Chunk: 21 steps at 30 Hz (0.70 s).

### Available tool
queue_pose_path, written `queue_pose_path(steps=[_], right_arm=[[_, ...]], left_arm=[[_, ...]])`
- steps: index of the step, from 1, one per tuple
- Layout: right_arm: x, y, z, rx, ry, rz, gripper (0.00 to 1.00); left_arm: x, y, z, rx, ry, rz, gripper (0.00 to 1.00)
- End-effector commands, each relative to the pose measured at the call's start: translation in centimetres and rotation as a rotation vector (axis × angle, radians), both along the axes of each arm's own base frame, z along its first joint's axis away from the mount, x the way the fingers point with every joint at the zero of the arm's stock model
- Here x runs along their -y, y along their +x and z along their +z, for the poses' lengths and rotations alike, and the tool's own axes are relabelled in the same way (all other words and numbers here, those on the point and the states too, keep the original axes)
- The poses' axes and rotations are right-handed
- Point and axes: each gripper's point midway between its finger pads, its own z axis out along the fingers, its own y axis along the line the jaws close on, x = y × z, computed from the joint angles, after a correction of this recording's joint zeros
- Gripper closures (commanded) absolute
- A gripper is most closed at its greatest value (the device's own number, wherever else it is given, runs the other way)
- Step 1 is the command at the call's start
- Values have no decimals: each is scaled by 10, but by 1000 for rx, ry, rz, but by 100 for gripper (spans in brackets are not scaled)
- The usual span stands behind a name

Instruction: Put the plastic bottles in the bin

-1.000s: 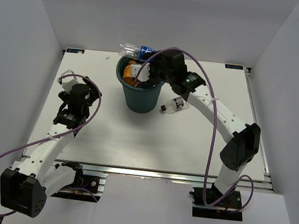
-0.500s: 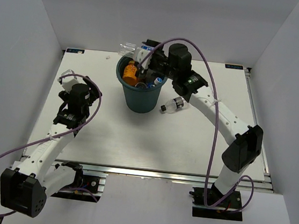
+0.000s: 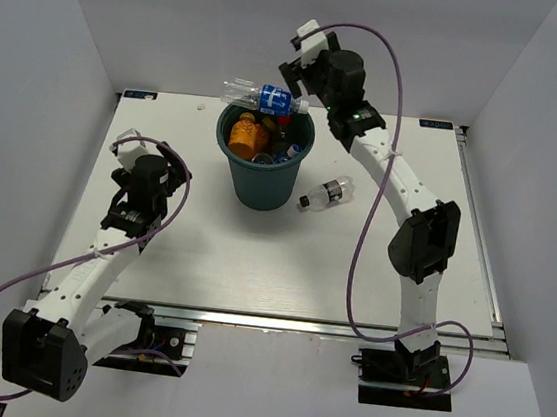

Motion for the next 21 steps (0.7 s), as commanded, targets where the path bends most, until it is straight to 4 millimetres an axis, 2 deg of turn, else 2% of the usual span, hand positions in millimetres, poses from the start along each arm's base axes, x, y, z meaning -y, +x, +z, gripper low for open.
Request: queue_pose_path(steps=[1, 5, 8, 9, 11, 12, 13, 21], right_arm=[[10, -6, 5, -73, 61, 35, 11], [15, -9, -29, -140, -47, 46, 11], [10, -23, -48, -182, -107, 122, 11], [9, -31, -40, -166, -103, 154, 11], [7, -41, -51, -181, -123, 194, 11], [8, -47, -43, -171, -111, 209, 11], [7, -50, -42, -174, -109, 216, 11], [26, -73, -31, -168, -77, 187, 11]], left_arm=[[2, 4, 5, 19, -5, -12, 2], [2, 6, 3, 12, -9, -15, 2], [4, 8, 1, 7, -12, -22, 2], [5, 8, 1, 6, -12, -25, 2], [6, 9, 1, 0, -14, -28, 2], [7, 9, 1, 1, -16, -31, 2], [6, 9, 2, 2, -17, -29, 2], [8, 7, 8, 19, -25, -37, 2]])
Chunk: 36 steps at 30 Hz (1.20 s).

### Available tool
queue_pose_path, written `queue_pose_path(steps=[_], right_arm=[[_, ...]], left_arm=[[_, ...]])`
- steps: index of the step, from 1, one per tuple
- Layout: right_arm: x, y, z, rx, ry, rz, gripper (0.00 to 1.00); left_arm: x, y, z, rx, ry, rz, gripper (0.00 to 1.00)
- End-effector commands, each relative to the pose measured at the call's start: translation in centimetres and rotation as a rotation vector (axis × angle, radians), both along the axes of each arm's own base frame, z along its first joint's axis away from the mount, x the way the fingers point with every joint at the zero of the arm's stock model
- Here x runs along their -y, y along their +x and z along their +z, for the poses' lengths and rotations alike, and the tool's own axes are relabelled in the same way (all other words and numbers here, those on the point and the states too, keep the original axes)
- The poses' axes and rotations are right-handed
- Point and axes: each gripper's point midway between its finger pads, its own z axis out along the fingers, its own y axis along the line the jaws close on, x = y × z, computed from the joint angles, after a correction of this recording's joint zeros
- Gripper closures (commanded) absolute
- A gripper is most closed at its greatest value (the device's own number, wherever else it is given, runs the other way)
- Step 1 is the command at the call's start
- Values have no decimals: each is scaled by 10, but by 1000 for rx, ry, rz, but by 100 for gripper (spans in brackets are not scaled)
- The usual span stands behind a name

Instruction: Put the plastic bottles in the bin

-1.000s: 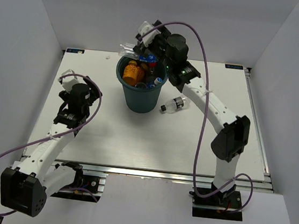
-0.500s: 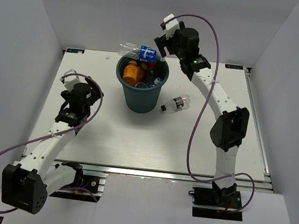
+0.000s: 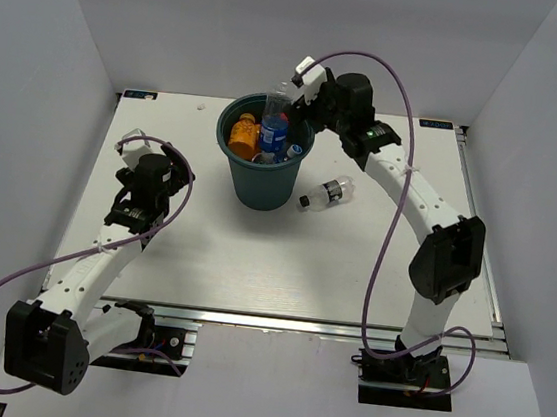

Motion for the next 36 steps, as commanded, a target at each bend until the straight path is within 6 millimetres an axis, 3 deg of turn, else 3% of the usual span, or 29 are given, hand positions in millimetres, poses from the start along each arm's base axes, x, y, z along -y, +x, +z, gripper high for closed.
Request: queue_pose_path(steps=[1, 4, 7, 9, 11, 12, 13, 14, 15, 16, 17, 18, 19, 22, 23, 25, 32, 36], right_arm=[[13, -11, 51, 102, 82, -28, 11], [30, -8, 73, 139, 141, -136, 11], [63, -8, 102, 174, 210, -303, 11], [77, -13, 107, 147, 278, -359, 11], [99, -16, 86, 77, 316, -429, 11], [112, -25, 101, 94, 390, -447, 11], [126, -25, 69, -9, 449, -511, 11], [139, -35, 70, -33, 509, -543, 11], [147, -39, 56, -78, 537, -578, 11], [158, -42, 40, -154, 608, -635, 11], [166, -53, 12, -223, 627, -685, 11], [170, -61, -9, -297, 645, -725, 11], [170, -73, -47, -398, 664, -765, 11], [163, -89, -78, -497, 708, -761, 11], [163, -92, -98, -551, 719, -797, 11], [162, -88, -108, -580, 754, -830, 11], [150, -65, -172, -752, 851, -994, 11], [139, -48, -194, -818, 879, -1035, 11]], left_arm=[[0, 1, 21, 58, -19, -3, 2], [0, 0, 23, 61, -22, -7, 2], [1, -1, 23, 64, -27, -11, 2], [1, -1, 23, 63, -27, -11, 2], [1, -2, 22, 63, -28, -9, 2], [1, -2, 21, 62, -27, -9, 2], [1, -2, 22, 65, -31, -12, 2], [2, -2, 22, 66, -32, -15, 2], [3, -2, 22, 66, -32, -21, 2], [3, -2, 22, 69, -35, -24, 2], [4, -1, 21, 69, -36, -26, 2], [5, -1, 22, 73, -37, -30, 2], [5, -1, 21, 71, -39, -34, 2], [6, -2, 22, 73, -38, -38, 2], [6, -2, 22, 72, -35, -39, 2], [4, -4, 22, 76, -34, -35, 2], [1, -9, 21, 82, -29, -26, 2], [1, -11, 20, 83, -31, -25, 2]])
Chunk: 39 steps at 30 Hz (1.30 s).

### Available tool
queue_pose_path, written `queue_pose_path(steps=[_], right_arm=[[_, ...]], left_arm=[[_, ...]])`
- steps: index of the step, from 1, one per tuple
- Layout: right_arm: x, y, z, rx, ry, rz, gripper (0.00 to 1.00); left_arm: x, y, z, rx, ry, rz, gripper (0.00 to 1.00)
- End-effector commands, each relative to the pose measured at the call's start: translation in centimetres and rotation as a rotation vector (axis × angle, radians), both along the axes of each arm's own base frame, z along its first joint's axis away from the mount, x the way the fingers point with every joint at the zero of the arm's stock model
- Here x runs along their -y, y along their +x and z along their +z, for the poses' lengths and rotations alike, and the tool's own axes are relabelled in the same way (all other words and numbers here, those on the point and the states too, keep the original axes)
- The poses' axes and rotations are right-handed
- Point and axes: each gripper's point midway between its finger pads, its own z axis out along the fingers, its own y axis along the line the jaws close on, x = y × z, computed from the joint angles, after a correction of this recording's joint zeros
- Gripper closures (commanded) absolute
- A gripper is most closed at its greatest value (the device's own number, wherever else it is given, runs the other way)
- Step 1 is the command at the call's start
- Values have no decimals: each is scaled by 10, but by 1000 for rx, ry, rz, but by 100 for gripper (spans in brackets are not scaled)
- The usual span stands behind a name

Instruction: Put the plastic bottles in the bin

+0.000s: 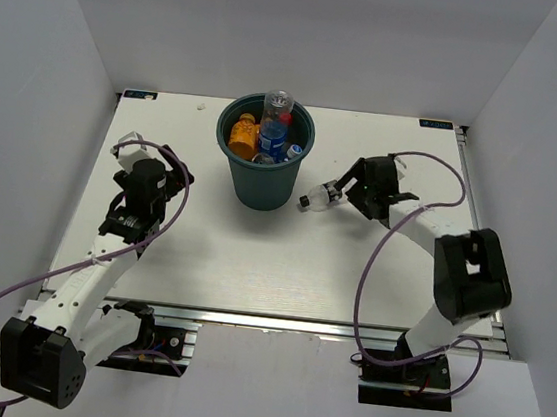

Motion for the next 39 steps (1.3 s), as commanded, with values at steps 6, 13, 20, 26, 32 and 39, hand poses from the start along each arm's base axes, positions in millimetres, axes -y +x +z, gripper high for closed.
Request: queue_pose_path(steps=[6, 13, 20, 26, 32, 39], right_arm=[[-27, 53, -9, 1, 129, -111, 11], [-33, 64, -38, -63, 125, -131, 11], [-27, 75, -9, 68, 58, -77, 45], [-35, 81, 116, 437, -28, 127, 56], [-79, 23, 277, 960, -210, 416, 57], [-158, -54, 361, 1418, -319, 788, 52]], left_arm=[[-2, -1, 7, 33, -8, -2, 2], [-3, -1, 5, 28, -1, 7, 2], [-8, -3, 7, 28, 10, 32, 2], [-11, -7, 10, 35, 11, 41, 2], [-11, -9, 13, 41, 8, 42, 2], [-8, -9, 14, 46, 1, 26, 2]])
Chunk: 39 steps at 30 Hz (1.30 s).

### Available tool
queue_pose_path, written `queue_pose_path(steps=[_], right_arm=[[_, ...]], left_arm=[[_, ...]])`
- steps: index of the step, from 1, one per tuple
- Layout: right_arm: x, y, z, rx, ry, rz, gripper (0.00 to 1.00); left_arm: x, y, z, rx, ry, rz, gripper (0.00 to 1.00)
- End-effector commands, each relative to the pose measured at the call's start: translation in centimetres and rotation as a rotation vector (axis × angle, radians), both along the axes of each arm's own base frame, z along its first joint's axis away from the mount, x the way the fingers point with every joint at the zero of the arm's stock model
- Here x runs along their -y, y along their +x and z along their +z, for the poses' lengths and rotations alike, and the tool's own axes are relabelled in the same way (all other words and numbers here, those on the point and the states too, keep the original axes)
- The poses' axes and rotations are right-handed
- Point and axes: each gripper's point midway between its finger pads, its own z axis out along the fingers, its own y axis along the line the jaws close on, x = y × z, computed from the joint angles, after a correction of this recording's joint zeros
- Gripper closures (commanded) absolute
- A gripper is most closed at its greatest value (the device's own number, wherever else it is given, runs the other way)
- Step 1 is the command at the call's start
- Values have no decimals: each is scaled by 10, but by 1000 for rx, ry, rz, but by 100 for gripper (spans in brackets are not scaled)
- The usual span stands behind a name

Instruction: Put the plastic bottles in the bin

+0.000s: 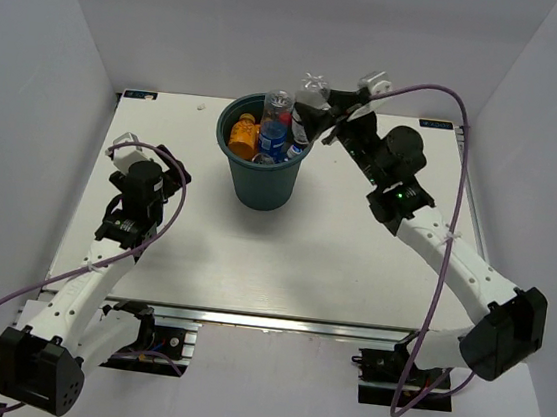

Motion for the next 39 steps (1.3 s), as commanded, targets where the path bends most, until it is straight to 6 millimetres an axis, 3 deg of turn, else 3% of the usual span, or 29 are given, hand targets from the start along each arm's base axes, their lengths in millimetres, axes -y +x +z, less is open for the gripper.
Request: queue_pose_path(steps=[1, 2, 4, 5, 8, 14, 16, 17, 18, 20, 25, 30, 34, 36, 38, 39], right_arm=[[-42, -15, 15, 281, -175, 102, 48], [-54, -21, 28, 371, -219, 102, 46], [-80, -17, 8, 408, -304, 157, 43], [-89, -19, 16, 451, -321, 157, 43], [-111, -2, -14, 399, -407, 174, 41], [-127, 0, -59, 367, -526, 264, 29], [-129, 2, -62, 357, -543, 267, 24], [-131, 4, -73, 328, -566, 277, 22], [-130, 6, -71, 324, -569, 273, 11], [-130, 9, -76, 296, -579, 266, 11], [-127, 9, -52, 268, -516, 240, 11], [-113, 2, -10, 227, -414, 195, 11], [-77, 1, 24, 153, -291, 55, 11], [-45, 15, 13, 23, -230, -101, 11], [0, 20, 15, -52, -178, -210, 11], [25, 32, -15, -144, -162, -255, 11]], left_arm=[[-3, -3, 5, 15, -2, 5, 2], [-2, -2, 5, 17, -3, 2, 2], [-1, -2, 5, 14, -2, -6, 2], [-1, -2, 4, 10, 0, -5, 2], [-6, -3, 4, 5, 9, 16, 2], [-8, -5, 4, 9, 17, 27, 2], [-8, -5, 4, 8, 15, 26, 2], [-8, -5, 4, 8, 16, 27, 2], [-8, -5, 5, 8, 15, 26, 2], [-8, -5, 5, 7, 17, 25, 2], [-9, -5, 9, 10, 18, 28, 2], [-9, -3, 19, 23, 21, 29, 2], [-10, -2, 25, 28, 26, 33, 2], [-12, -4, 24, 20, 33, 44, 2], [-17, -6, 28, 21, 38, 72, 2], [-19, -6, 28, 19, 41, 76, 2]])
